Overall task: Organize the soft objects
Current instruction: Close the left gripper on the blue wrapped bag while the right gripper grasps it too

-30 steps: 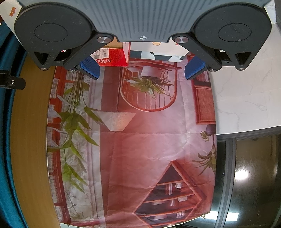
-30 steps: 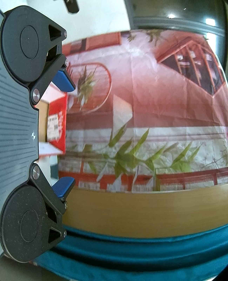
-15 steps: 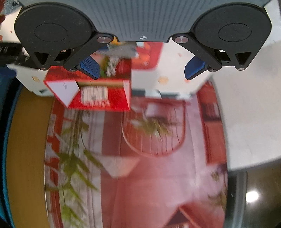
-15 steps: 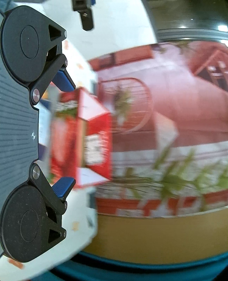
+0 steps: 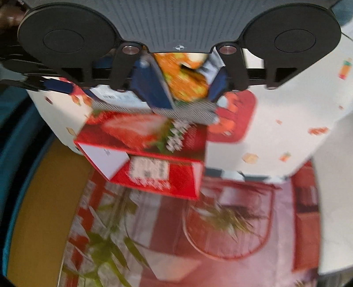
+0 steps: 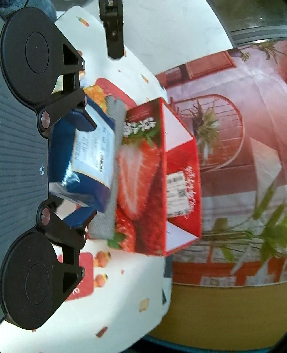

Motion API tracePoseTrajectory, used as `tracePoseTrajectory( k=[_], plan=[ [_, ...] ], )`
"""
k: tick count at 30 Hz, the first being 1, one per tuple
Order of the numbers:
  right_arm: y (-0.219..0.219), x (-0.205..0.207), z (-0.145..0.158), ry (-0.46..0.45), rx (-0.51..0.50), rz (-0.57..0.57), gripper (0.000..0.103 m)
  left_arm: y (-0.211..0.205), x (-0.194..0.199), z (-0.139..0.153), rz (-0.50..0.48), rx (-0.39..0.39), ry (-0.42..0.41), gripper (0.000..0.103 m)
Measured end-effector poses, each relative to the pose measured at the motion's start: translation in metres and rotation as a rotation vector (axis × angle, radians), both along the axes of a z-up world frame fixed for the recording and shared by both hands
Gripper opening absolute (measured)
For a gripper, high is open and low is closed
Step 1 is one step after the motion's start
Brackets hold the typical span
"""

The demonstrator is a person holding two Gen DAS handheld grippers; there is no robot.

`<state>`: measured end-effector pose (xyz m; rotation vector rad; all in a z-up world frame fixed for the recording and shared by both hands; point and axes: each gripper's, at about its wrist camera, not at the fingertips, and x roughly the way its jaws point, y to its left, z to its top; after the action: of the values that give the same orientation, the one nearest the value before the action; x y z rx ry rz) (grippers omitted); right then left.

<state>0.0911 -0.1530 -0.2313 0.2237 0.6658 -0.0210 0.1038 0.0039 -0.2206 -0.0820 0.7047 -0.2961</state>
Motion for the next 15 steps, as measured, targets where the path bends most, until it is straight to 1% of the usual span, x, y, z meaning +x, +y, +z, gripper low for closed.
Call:
tracePoseTrajectory(
  k=[1,2,3,4,5,8,12,13,15],
  plan=[
    [0.0,0.001,-0.003,0.007,-0.001,0.004,0.063,-0.001,0.003,-0.004,-0.014,-0.014,0.018,0.05],
    [0.001,0.003,-0.006,0.016,0.002,0.008,0.059,-0.003,0.006,-0.008,-0.025,-0.027,0.03,0.045],
    [0.001,0.004,-0.007,0.023,0.008,0.012,0.056,-0.004,0.007,-0.012,-0.036,-0.043,0.043,0.041],
    [0.0,0.005,-0.01,0.03,0.015,0.015,0.054,-0.006,0.009,-0.016,-0.049,-0.059,0.055,0.04],
    [0.0,0.006,-0.012,0.038,0.019,0.014,0.054,-0.008,0.012,-0.019,-0.062,-0.073,0.069,0.038],
    [-0.001,0.006,-0.02,0.058,0.026,0.019,0.054,-0.016,0.016,-0.031,-0.099,-0.113,0.114,0.038],
    [-0.007,0.007,-0.027,0.069,0.061,0.012,0.055,-0.024,0.023,-0.048,-0.125,-0.129,0.175,0.038],
    [-0.008,0.007,-0.028,0.072,0.069,0.01,0.056,-0.024,0.025,-0.052,-0.124,-0.131,0.191,0.038],
    [-0.01,0.008,-0.03,0.077,0.081,0.002,0.062,-0.024,0.029,-0.058,-0.121,-0.144,0.214,0.038]
  ],
)
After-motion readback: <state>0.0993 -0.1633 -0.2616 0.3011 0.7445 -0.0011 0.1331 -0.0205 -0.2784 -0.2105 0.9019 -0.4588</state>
